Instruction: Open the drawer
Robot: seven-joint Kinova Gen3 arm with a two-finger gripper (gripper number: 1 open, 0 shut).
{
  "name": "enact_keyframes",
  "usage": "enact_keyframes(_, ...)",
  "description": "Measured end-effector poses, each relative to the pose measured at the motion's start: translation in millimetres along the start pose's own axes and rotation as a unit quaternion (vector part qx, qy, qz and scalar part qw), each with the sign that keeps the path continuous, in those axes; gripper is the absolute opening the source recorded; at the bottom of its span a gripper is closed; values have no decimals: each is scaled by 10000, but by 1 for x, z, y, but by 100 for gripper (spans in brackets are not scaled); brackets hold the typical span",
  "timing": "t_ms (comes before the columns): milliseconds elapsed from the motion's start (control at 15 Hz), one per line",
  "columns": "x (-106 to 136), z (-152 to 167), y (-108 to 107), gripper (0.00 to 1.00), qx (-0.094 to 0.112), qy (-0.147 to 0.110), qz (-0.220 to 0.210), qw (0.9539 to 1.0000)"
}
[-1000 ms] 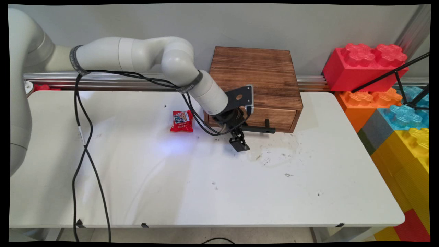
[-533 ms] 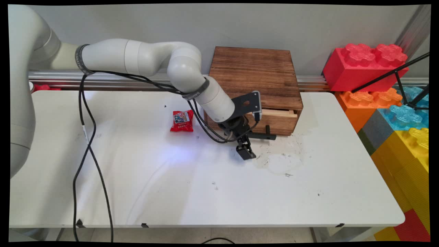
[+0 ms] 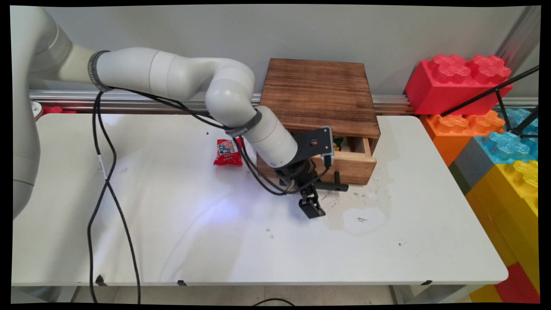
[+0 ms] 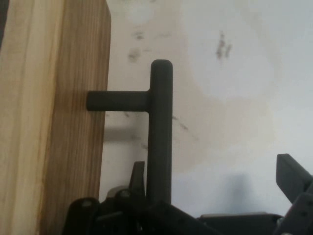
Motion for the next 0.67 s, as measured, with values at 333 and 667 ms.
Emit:
enact_keyframes(333, -4, -7, 26, 100, -141, -20, 58, 9999)
enact_keyframes(667, -10, -17, 53, 100, -310, 0, 178, 9994)
